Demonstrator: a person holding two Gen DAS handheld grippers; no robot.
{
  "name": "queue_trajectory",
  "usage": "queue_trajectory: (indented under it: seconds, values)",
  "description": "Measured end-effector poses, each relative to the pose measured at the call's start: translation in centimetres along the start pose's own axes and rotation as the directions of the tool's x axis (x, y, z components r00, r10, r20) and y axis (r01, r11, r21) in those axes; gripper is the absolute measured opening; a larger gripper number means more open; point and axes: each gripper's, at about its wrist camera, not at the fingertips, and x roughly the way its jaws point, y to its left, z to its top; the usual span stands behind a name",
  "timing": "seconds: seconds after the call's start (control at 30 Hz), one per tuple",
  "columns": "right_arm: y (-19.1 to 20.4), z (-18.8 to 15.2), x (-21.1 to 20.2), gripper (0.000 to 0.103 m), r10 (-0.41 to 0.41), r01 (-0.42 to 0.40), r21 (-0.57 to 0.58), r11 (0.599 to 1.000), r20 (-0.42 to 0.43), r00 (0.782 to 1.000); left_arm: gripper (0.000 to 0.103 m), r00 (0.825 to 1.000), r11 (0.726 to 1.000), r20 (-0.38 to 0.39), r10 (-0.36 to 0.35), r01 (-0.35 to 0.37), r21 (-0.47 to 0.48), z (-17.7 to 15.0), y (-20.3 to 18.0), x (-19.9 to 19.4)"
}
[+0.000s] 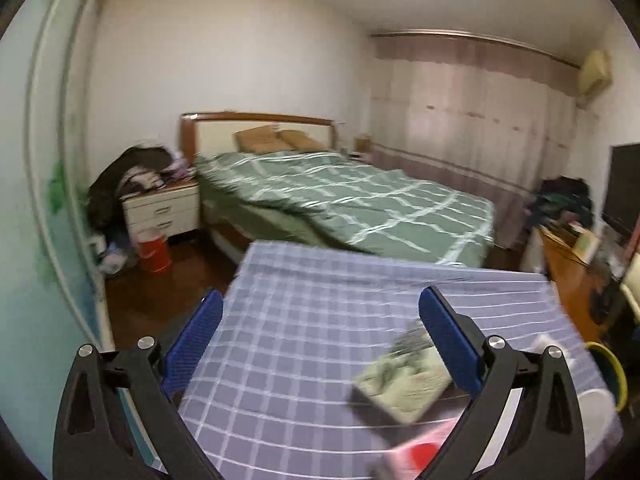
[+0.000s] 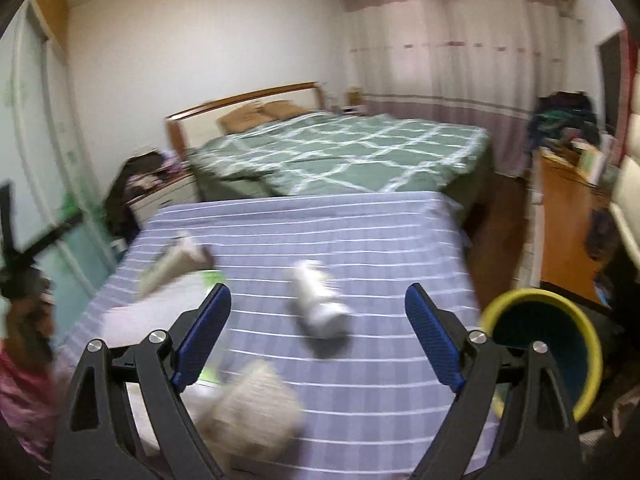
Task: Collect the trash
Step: 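Move the right gripper back to the table toward the white foam net, then grasp the white foam net with the right gripper and lift it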
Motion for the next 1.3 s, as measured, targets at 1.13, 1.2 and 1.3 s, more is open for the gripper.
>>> queue_trajectory:
  seconds: [1.13, 1.2, 1.3]
  values:
    - [8.4, -0.8, 7.1, 0.015, 0.134, -0.141, -0.023, 0.990, -0.180, 0.974, 0.098, 0.993, 0.997, -0.097, -0.065, 0.060, -0.058, -2.3, 0.3, 1.8]
    - [8.1, -0.4, 6.3, 0.014, 0.150, -0.154, -0.012, 0.988, -0.153, 0.977, 0.098, 0.993, 0.997, -0.099, -0.065, 0.059, -0.059, -2.5, 0.2, 1.9]
    - [8.0, 0.3, 5.2, 0.014, 0.181, -0.182, 0.000, 0.983, -0.122, 0.976, 0.098, 0.993, 0.997, -0.101, -0.066, 0.060, -0.058, -2.3, 0.3, 2.2]
